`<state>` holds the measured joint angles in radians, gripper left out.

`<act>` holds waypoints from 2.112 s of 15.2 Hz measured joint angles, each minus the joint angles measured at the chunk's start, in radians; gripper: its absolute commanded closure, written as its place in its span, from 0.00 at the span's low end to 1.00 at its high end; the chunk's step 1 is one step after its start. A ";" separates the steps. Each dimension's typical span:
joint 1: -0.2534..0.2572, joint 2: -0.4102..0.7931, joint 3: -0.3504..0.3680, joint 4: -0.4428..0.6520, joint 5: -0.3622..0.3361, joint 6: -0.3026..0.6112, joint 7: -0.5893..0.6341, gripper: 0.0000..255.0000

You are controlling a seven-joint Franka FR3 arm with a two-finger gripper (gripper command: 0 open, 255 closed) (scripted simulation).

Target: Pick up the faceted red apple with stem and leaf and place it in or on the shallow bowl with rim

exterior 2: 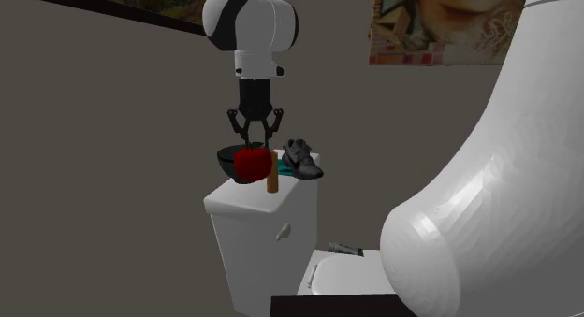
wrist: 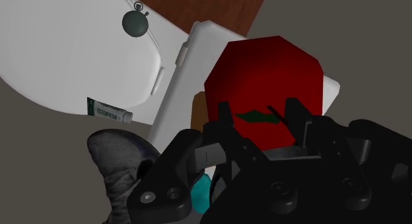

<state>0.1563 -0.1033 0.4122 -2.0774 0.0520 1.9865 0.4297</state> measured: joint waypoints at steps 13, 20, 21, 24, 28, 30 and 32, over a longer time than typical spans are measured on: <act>-0.004 -0.028 -0.009 0.146 0.008 -0.173 -0.008 1.00; -0.005 0.028 -0.004 0.285 -0.015 -0.259 0.006 1.00; -0.007 0.066 -0.003 0.333 -0.031 -0.273 0.009 1.00; 0.003 0.205 0.006 0.522 -0.087 -0.333 0.031 1.00; 0.053 0.412 0.010 0.835 -0.171 -0.456 0.061 1.00; 0.091 0.526 0.004 1.025 -0.213 -0.537 0.059 1.00; 0.107 0.579 -0.001 1.089 -0.231 -0.551 0.061 1.00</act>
<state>0.2632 0.4754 0.4108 -0.9888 -0.1789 1.4356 0.4907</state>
